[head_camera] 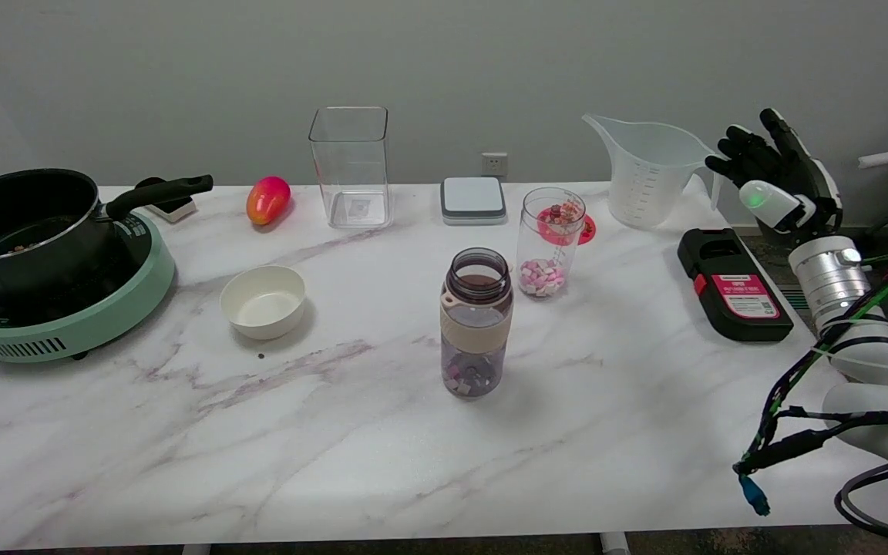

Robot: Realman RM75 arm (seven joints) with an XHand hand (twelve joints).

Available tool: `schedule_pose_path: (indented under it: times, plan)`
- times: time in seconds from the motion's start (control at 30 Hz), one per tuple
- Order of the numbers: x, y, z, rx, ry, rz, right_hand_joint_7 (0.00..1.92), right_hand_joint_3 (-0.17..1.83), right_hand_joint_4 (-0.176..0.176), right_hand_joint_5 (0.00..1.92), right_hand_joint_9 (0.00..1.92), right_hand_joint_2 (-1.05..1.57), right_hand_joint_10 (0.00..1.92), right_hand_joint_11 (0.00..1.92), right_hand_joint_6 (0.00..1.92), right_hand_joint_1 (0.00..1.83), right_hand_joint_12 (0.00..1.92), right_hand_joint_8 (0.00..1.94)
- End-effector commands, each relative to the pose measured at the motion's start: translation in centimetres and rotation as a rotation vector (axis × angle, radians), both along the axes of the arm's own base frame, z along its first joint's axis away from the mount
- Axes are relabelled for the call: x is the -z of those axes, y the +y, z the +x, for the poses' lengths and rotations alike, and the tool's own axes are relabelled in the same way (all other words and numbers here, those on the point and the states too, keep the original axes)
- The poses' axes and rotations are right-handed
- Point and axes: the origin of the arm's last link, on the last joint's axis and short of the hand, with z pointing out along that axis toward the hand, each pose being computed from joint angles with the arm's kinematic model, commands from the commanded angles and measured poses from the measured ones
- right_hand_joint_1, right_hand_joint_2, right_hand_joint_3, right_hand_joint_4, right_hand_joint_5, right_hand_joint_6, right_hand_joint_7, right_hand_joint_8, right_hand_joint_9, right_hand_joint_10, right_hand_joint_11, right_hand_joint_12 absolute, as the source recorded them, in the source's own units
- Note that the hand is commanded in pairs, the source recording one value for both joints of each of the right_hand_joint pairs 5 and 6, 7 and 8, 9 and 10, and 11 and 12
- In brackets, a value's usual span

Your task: Pick up the measuring cup.

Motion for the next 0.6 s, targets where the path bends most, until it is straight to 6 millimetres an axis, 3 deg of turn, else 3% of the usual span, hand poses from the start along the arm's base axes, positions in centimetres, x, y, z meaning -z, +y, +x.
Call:
schedule_pose_path:
  times: [0.03, 0.37, 0.6]
  plan:
    - [2.5, 0.0, -1.6, -0.05, -0.077, 0.072, 0.48, 1.22, 0.0, 0.12, 0.47, -0.59, 0.47, 0.61, 0.12, 1.22, 0.61, 0.48]
    - [2.9, 0.3, -2.2, -0.036, -0.029, 0.108, 0.48, 1.19, 0.0, 0.12, 0.48, -0.58, 0.48, 0.62, 0.12, 1.23, 0.62, 0.48]
    - [5.9, -0.6, -2.3, 0.001, 0.071, 0.217, 0.49, 1.21, 0.0, 0.12, 0.48, -0.59, 0.48, 0.63, 0.12, 1.23, 0.63, 0.49]
